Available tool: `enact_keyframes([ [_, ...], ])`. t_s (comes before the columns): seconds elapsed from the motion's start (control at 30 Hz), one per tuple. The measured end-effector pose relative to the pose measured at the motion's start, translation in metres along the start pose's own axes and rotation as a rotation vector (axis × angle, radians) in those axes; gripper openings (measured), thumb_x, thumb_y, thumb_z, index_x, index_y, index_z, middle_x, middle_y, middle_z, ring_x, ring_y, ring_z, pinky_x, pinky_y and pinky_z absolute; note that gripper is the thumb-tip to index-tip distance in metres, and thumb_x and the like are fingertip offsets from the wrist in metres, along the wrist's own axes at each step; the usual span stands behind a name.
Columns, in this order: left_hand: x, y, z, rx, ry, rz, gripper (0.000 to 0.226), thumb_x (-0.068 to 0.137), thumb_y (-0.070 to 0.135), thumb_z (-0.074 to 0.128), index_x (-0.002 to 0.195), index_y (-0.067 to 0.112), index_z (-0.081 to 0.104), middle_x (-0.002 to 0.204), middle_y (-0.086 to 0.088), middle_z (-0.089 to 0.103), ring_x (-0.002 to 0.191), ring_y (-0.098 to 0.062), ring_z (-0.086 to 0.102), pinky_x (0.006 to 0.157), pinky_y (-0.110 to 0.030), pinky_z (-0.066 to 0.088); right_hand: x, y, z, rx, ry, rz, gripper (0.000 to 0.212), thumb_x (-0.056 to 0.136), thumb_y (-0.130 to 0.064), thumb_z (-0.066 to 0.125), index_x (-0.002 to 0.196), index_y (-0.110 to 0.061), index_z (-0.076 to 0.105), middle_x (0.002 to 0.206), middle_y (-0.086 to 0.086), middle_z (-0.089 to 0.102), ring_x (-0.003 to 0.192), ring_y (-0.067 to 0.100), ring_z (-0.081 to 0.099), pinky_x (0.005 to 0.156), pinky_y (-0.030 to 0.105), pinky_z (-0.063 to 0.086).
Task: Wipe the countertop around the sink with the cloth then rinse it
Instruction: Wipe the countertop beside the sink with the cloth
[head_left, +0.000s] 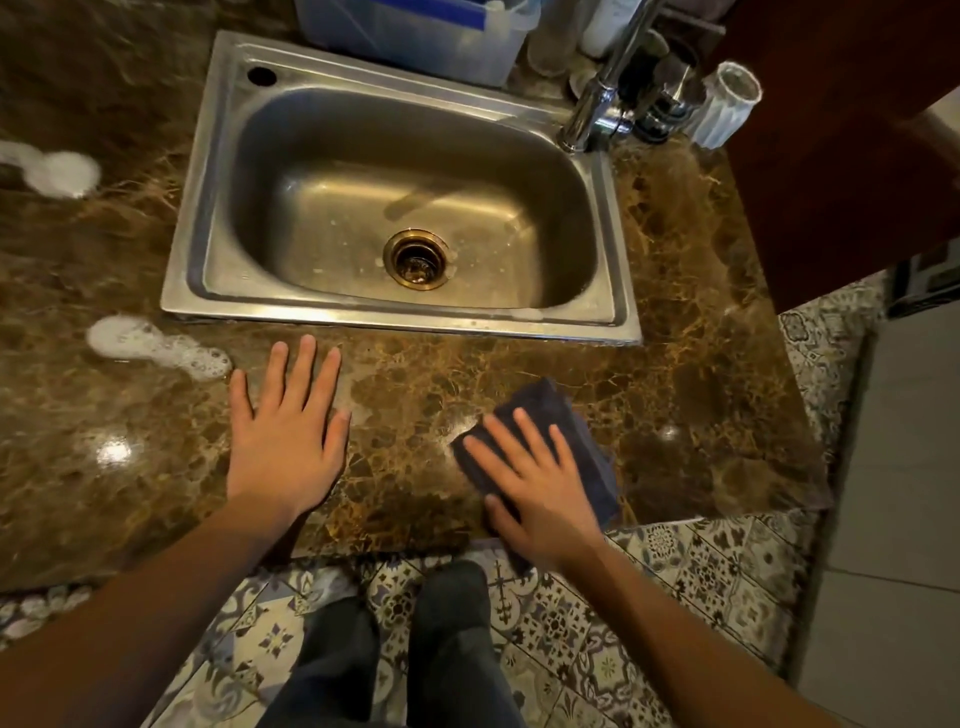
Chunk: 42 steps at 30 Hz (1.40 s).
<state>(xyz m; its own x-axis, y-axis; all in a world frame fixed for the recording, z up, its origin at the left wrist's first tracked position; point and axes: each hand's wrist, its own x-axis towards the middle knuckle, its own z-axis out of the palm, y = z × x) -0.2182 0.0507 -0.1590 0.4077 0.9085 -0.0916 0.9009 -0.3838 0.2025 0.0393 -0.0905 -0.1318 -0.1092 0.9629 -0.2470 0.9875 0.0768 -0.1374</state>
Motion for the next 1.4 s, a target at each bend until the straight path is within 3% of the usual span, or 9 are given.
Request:
enact_keyframes([
  [0.1, 0.000, 0.001, -0.002, 0.002, 0.008, 0.001, 0.060, 0.098, 0.043, 0.021, 0.154, 0.021, 0.015, 0.162, -0.005, 0.012, 0.150, -0.026, 0.006, 0.117, -0.058, 0.006, 0.013, 0.050, -0.012, 0.032, 0.023, 0.186, 0.063, 0.093, -0.047, 0.028, 0.152, -0.042, 0.006, 0.162, -0.010, -0.004, 0.149, 0.017, -0.011, 0.119, 0.049, -0.001],
  [0.33, 0.000, 0.003, -0.003, 0.023, 0.047, 0.009, 0.061, 0.096, 0.039, 0.028, 0.152, 0.016, 0.025, 0.160, -0.010, 0.021, 0.148, -0.030, 0.015, 0.116, -0.060, 0.009, 0.064, 0.127, -0.028, 0.131, 0.226, 0.741, 0.065, 0.093, -0.046, 0.025, 0.154, -0.028, 0.013, 0.163, 0.004, 0.006, 0.149, 0.023, 0.003, 0.117, 0.049, 0.006],
  [0.47, 0.000, 0.003, -0.003, 0.018, 0.057, 0.022, 0.062, 0.095, 0.039, 0.028, 0.152, 0.016, 0.025, 0.160, -0.010, 0.020, 0.148, -0.031, 0.015, 0.115, -0.060, 0.010, 0.095, 0.153, -0.040, 0.182, 0.317, 0.938, 0.060, 0.101, -0.039, 0.032, 0.155, -0.019, 0.015, 0.162, 0.008, 0.010, 0.149, 0.024, 0.006, 0.118, 0.051, 0.008],
  [0.57, 0.001, 0.002, -0.002, 0.018, 0.038, 0.013, 0.062, 0.096, 0.040, 0.025, 0.153, 0.017, 0.022, 0.161, -0.009, 0.018, 0.148, -0.029, 0.013, 0.115, -0.060, 0.009, 0.104, 0.156, -0.043, 0.185, 0.333, 0.983, 0.060, 0.102, -0.039, 0.031, 0.155, -0.016, 0.014, 0.162, 0.010, 0.011, 0.149, 0.025, 0.006, 0.118, 0.050, 0.006],
  [0.77, 0.002, 0.002, 0.002, 0.027, 0.017, 0.014, 0.063, 0.096, 0.040, 0.025, 0.154, 0.018, 0.018, 0.161, -0.008, 0.015, 0.149, -0.028, 0.010, 0.115, -0.058, 0.007, 0.103, 0.114, -0.041, 0.119, 0.305, 0.788, 0.056, 0.100, -0.031, 0.039, 0.150, -0.011, 0.027, 0.159, 0.017, 0.018, 0.147, 0.034, 0.011, 0.117, 0.053, 0.013],
  [1.13, 0.001, 0.003, 0.000, -0.005, 0.041, 0.015, 0.061, 0.095, 0.039, 0.026, 0.151, 0.015, 0.028, 0.159, -0.010, 0.023, 0.147, -0.030, 0.016, 0.115, -0.060, 0.009, 0.171, -0.082, -0.032, 0.120, 0.205, 0.160, 0.054, 0.098, -0.036, 0.034, 0.149, -0.019, 0.030, 0.152, 0.006, 0.033, 0.143, 0.026, 0.019, 0.118, 0.048, 0.008],
  [1.27, 0.001, 0.003, -0.001, 0.003, 0.052, 0.017, 0.060, 0.094, 0.038, 0.028, 0.149, 0.013, 0.034, 0.158, -0.010, 0.026, 0.147, -0.029, 0.018, 0.114, -0.059, 0.011, 0.175, -0.092, -0.026, 0.056, 0.172, 0.043, 0.054, 0.100, -0.035, 0.032, 0.152, -0.022, 0.024, 0.158, 0.004, 0.023, 0.147, 0.024, 0.010, 0.118, 0.046, 0.003],
  [1.4, 0.000, 0.002, -0.001, 0.012, 0.039, 0.024, 0.060, 0.096, 0.040, 0.026, 0.151, 0.016, 0.028, 0.160, -0.008, 0.022, 0.148, -0.028, 0.016, 0.115, -0.057, 0.010, 0.153, -0.060, -0.026, 0.024, 0.147, -0.039, 0.055, 0.099, -0.041, 0.025, 0.153, -0.030, 0.019, 0.162, -0.001, 0.014, 0.149, 0.019, 0.003, 0.116, 0.050, -0.005],
])
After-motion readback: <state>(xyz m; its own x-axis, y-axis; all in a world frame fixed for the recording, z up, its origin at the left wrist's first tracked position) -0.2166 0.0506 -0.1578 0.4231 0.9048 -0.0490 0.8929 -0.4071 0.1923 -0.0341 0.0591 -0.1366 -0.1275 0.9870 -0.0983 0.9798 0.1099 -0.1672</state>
